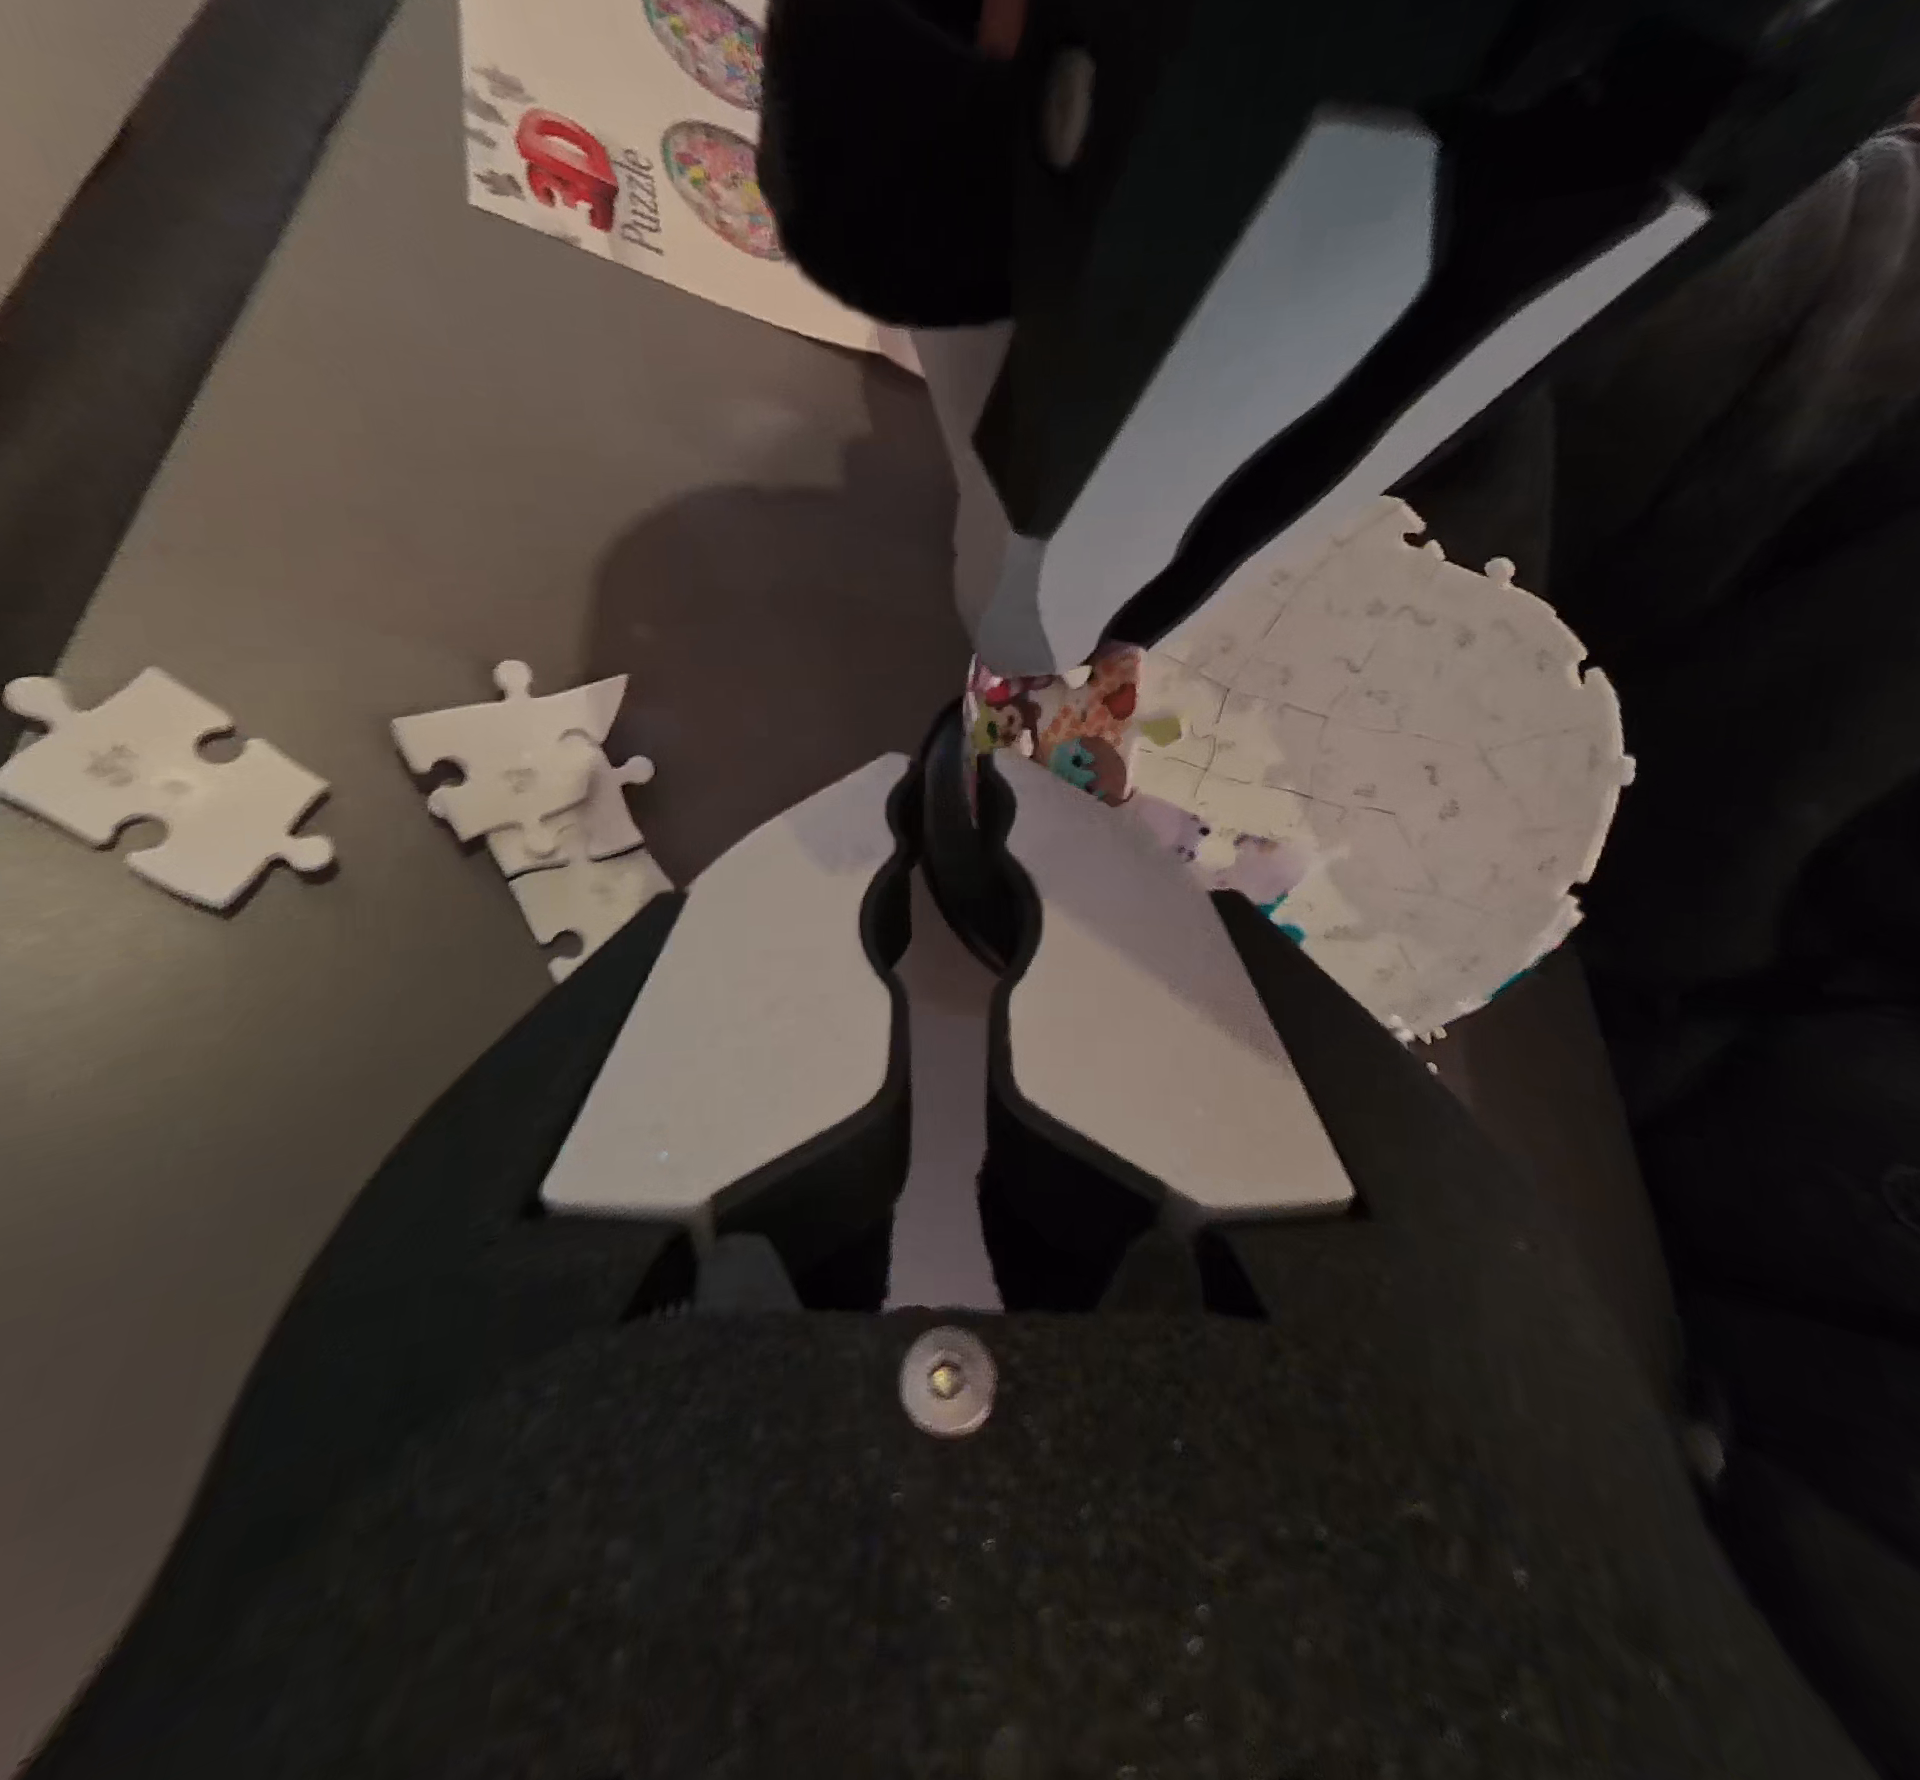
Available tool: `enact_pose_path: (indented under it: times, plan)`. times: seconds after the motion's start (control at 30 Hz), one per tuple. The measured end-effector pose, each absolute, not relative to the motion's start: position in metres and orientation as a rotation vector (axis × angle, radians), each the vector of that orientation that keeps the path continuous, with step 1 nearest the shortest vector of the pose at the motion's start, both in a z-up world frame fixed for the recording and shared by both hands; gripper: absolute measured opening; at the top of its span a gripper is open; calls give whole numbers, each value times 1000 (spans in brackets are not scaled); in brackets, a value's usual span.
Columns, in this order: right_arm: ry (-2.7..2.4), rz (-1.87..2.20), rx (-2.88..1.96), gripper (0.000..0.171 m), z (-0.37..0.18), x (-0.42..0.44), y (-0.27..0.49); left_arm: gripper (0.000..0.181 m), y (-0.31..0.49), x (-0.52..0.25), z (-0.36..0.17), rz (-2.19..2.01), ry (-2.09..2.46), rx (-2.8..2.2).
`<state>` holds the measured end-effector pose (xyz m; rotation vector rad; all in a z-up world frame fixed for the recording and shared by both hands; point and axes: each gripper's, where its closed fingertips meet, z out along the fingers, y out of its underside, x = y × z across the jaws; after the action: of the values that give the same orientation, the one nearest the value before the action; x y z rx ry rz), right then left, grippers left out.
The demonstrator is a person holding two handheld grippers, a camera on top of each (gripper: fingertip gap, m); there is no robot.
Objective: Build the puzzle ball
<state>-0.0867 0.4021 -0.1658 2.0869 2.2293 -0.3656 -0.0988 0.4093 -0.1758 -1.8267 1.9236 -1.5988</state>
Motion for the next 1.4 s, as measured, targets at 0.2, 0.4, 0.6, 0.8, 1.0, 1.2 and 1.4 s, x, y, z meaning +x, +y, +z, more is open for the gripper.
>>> enact_pose_path:
  times: [0.2,0.4,0.6,0.8,1.0,1.2,1.4]
  plan:
    - [2196,-375,2114,5,-166,-86,401,10,408,-98,-180,-1636,1917,-1853]
    - [2190,-366,2157,8,-165,-83,401,10,407,-97,-179,-1662,1908,-1845]
    - [2242,-304,2203,11,-159,-85,408,11,407,-97,-178,-1679,1901,-1844]
    - [2517,-432,2533,18,-85,-98,417,11,431,-96,-174,-1613,1771,-1824]
    - [1781,-359,3512,36,-80,-18,447,27,458,-95,-168,-1492,1541,-1682]
    - [1560,-400,3396,42,-199,-4,391,27,464,-101,-155,-1516,1460,-1608]
    - [1854,-420,3160,49,-226,-28,399,27,452,-98,-166,-1470,1567,-1638]
